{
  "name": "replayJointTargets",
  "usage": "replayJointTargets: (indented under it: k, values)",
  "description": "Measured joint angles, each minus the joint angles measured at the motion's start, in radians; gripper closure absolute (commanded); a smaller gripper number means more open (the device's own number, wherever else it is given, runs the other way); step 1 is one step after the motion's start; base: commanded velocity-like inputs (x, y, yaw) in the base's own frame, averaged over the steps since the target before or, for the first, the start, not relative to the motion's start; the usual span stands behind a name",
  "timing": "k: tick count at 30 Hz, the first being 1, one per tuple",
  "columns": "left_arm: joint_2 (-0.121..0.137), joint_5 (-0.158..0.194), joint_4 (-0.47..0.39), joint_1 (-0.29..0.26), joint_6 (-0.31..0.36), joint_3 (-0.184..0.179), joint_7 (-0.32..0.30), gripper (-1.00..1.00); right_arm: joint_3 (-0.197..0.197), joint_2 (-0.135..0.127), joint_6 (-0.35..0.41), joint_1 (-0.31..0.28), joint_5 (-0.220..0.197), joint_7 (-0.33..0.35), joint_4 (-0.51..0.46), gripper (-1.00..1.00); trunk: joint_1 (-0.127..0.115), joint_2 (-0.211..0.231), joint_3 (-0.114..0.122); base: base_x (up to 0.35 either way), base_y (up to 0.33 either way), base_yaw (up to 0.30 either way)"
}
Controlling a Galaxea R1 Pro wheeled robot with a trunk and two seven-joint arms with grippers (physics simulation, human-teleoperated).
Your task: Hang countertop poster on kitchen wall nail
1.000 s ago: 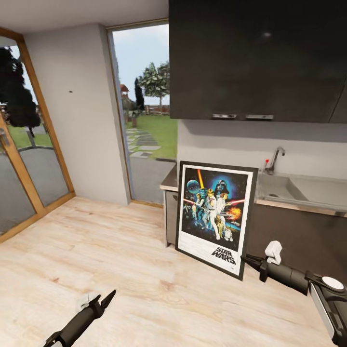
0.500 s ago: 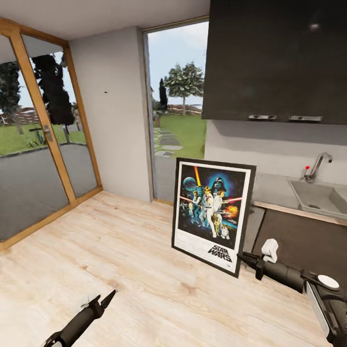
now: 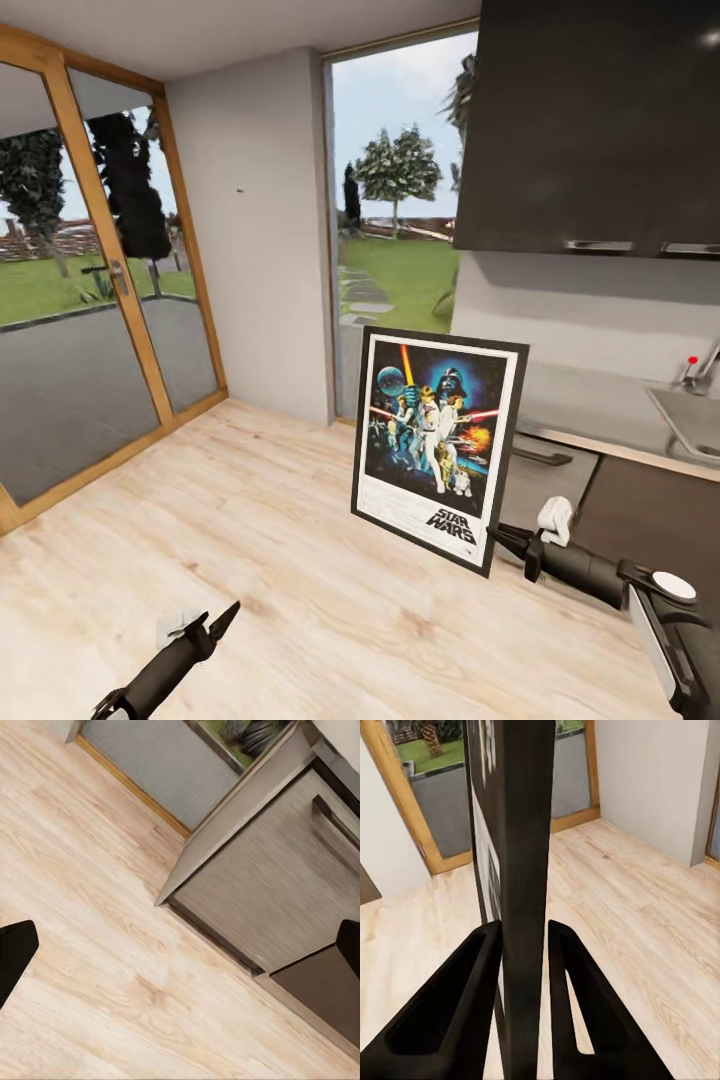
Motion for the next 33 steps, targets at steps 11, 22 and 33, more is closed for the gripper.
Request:
replayJointTargets:
  k: [11,22,33]
  values:
    - [0.004,0.023,0.000,0.001,-0.001,0.006,0.019,-1.00,0.000,0.000,-0.001,0.000,0.002,0.000,-0.002,1.00,0.000,0.000,0.000,0.216,0.174,0.125]
    - [0.004,0.142,0.000,0.122,-0.007,0.004,0.044,-1.00,0.000,0.000,-0.001,0.000,0.002,0.000,-0.003,1.00,0.000,0.000,0.000,0.018,0.014,0.282]
    - [0.018,0.147,-0.002,0.139,-0.009,0.005,0.044,-1.00,-0.001,0.000,-0.001,0.000,0.003,0.000,-0.004,1.00,0.000,0.000,0.000,0.249,0.000,0.214]
